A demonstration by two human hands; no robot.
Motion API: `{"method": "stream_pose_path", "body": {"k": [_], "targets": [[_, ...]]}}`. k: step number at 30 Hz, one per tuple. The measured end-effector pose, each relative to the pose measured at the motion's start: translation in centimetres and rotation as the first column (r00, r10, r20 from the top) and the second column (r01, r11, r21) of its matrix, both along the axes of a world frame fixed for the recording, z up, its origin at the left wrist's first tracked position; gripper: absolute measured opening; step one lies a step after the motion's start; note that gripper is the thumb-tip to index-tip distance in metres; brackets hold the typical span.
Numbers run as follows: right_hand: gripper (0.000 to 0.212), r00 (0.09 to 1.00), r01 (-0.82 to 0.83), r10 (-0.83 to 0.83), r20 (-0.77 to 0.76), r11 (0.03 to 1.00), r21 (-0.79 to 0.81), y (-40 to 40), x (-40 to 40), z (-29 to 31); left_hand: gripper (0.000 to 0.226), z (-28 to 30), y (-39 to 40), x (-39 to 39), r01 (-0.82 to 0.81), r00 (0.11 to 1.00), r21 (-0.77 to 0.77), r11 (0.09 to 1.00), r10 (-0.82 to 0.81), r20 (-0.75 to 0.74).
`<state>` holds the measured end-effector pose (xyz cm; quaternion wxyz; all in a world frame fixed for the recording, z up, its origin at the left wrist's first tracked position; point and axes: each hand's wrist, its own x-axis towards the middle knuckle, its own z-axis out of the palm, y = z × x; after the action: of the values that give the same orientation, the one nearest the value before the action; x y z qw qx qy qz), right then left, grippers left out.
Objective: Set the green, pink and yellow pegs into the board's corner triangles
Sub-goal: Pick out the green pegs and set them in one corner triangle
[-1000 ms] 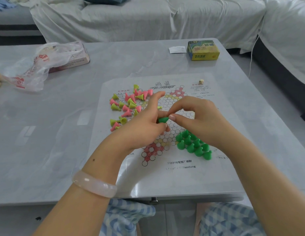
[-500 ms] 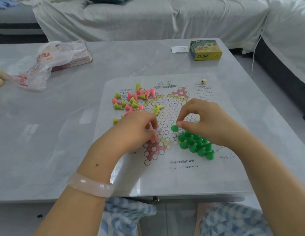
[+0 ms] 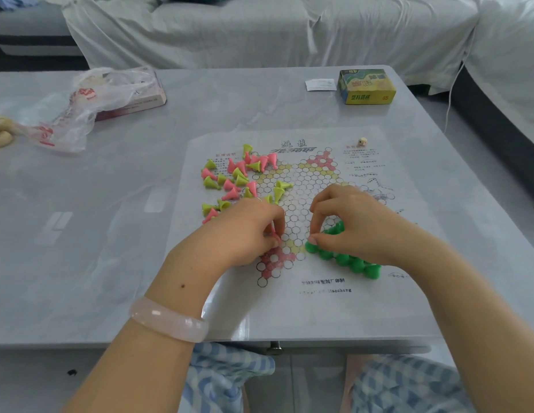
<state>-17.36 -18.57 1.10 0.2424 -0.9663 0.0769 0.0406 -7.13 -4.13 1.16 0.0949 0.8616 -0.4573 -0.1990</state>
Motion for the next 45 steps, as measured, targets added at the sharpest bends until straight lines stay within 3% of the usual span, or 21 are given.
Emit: {"method": "stream_pose_path", "body": {"k": [22,27,34,37,40,42,45], "targets": [[0.004,0.998,-0.061,0.061,-0.005,0.998,0.024,-0.6,-0.2,-0.2,0.016,-0.1,0.1,0.1,-0.001,1.0,-0.006,1.0,0.001,-0.022],[0.01,0.995,-0.003,-0.002,0.101,0.999,0.05,-1.2,-0.4,0.7,0.013,0.0,0.1,0.1,-0.021,0.998,-0.027,0.999,0.019,-0.055],[0.015,0.973,0.09,-0.084,0.217,0.996,-0.016,-1.3,-0.2,0.2,0.03,0.6,0.3,0.6,-0.106,0.994,-0.131,0.986,0.1,-0.054],[0.017,0.965,0.101,-0.093,0.247,0.995,-0.022,-0.9,0.1,0.4,0.03,1.1,0.3,0.7,-0.199,0.977,-0.264,0.944,0.171,-0.126],[0.016,0.952,0.117,-0.123,0.28,0.992,0.038,-0.5,0.5,0.7,0.029,2.0,0.6,1.0,-0.49,0.826,-0.41,0.769,0.258,-0.501],[0.016,0.955,0.121,-0.124,0.271,0.992,0.026,-0.4,1.1,1.0,0.028,2.8,0.9,1.1,-0.643,0.636,-0.396,0.656,0.168,-0.753],[0.018,0.967,0.133,-0.125,0.22,0.991,-0.021,-0.7,3.2,1.3,0.028,3.4,1.4,1.6,-0.807,0.36,-0.323,0.494,-0.021,-0.933]]}}
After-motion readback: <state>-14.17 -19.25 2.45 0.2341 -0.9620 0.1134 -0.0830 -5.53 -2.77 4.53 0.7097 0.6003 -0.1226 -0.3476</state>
